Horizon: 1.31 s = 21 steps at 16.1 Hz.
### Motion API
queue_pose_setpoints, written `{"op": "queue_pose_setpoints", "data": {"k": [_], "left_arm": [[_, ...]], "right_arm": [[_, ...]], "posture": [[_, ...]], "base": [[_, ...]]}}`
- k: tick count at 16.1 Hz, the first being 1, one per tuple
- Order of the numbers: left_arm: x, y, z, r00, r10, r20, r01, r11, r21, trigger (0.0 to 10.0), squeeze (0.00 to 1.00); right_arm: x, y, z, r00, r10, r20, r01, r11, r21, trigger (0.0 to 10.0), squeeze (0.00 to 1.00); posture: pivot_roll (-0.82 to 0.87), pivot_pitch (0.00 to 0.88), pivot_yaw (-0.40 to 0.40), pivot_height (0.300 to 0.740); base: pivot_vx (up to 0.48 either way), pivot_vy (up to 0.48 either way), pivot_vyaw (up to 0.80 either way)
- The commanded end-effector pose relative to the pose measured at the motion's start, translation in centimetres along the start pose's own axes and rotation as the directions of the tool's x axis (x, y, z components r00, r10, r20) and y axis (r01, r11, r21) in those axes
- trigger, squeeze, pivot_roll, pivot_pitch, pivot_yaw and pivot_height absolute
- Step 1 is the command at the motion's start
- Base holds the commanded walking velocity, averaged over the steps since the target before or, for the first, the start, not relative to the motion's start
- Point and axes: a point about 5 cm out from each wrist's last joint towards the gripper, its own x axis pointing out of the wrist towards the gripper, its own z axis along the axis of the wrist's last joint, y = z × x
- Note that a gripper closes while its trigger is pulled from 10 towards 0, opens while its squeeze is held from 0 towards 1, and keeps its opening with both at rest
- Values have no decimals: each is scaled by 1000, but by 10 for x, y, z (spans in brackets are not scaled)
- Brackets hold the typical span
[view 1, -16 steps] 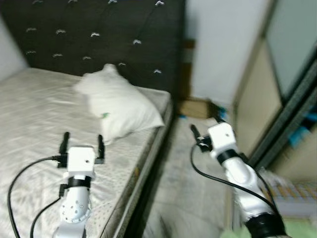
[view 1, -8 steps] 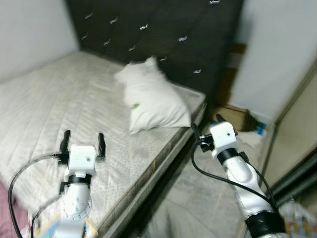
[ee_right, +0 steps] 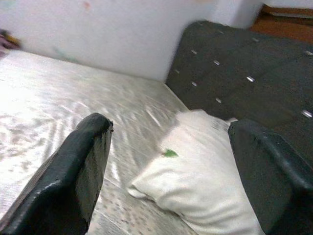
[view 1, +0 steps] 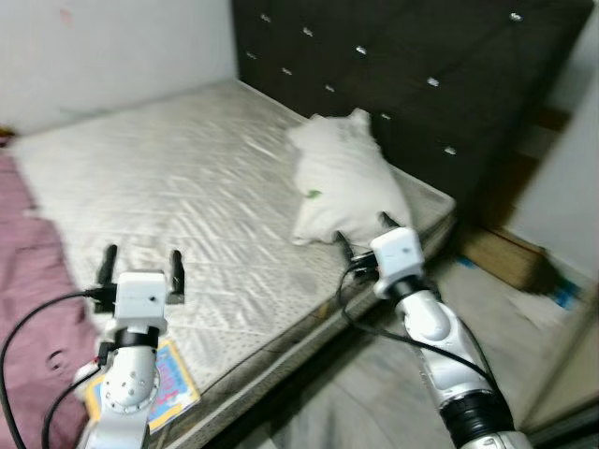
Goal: Clean up the room
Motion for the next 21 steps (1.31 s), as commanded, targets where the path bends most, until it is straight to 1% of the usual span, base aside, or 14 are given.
{"op": "queue_pose_setpoints", "data": {"k": [1,6,7,8,10,11,12,15,16,18,20,21], "left_arm": [[-1,-4,2,1000,-3,3,3,1000,-6,10000,0],[2,-5,3,1000,-4,5,4,1000,-9,10000,0],[5,-6,6,1000,-5,10,5,1000,-11,10000,0],[6,-7,13,999,-8,35,8,1000,-9,10000,0],[8,-6,16,999,-7,43,7,1000,-7,10000,0],[10,-5,17,999,-3,49,3,1000,-3,10000,0],[17,1,23,997,15,77,-17,1000,17,10000,0],[21,-5,32,995,10,103,-11,1000,13,10000,0],[20,-8,35,995,5,100,-6,1000,4,10000,0],[23,-12,38,993,-20,113,19,1000,8,10000,0],[26,-14,36,993,-27,111,26,1000,16,10000,0],[26,-13,33,995,-24,99,22,1000,20,10000,0]], "right_arm": [[-3,-9,-3,1000,-21,-8,21,1000,-11,10000,0],[-1,-8,-1,1000,-13,-4,13,1000,-13,10000,0],[1,-9,0,1000,-11,-1,11,1000,-14,10000,0],[1,-7,2,1000,5,1,-5,1000,-13,10000,0],[2,-6,2,1000,10,2,-10,1000,-12,10000,0],[4,-5,3,1000,13,1,-13,1000,-11,10000,0],[13,-3,12,999,14,31,-13,1000,-16,10000,0],[18,-1,17,999,-5,51,5,1000,3,10000,0],[18,-1,18,998,-22,55,20,1000,23,10000,0],[20,0,22,998,-16,60,14,1000,25,10000,0],[21,1,22,998,-7,61,6,1000,17,10000,0],[19,-2,21,998,-26,57,24,999,33,10000,0]], "posture": [[-2,0,-37,740],[0,0,-39,740],[11,0,-49,740],[23,0,-57,740],[23,0,-58,740],[23,0,-58,740],[26,0,-48,740],[9,0,-34,740],[-2,0,-33,740],[-20,0,-28,740],[-25,0,-25,740],[-36,0,-10,740]], "base": [[0,0,744],[0,0,745],[0,0,744],[0,0,744],[0,0,744],[0,0,750],[0,0,744],[0,0,696],[0,0,0],[0,0,0],[0,0,259],[0,0,800]]}}
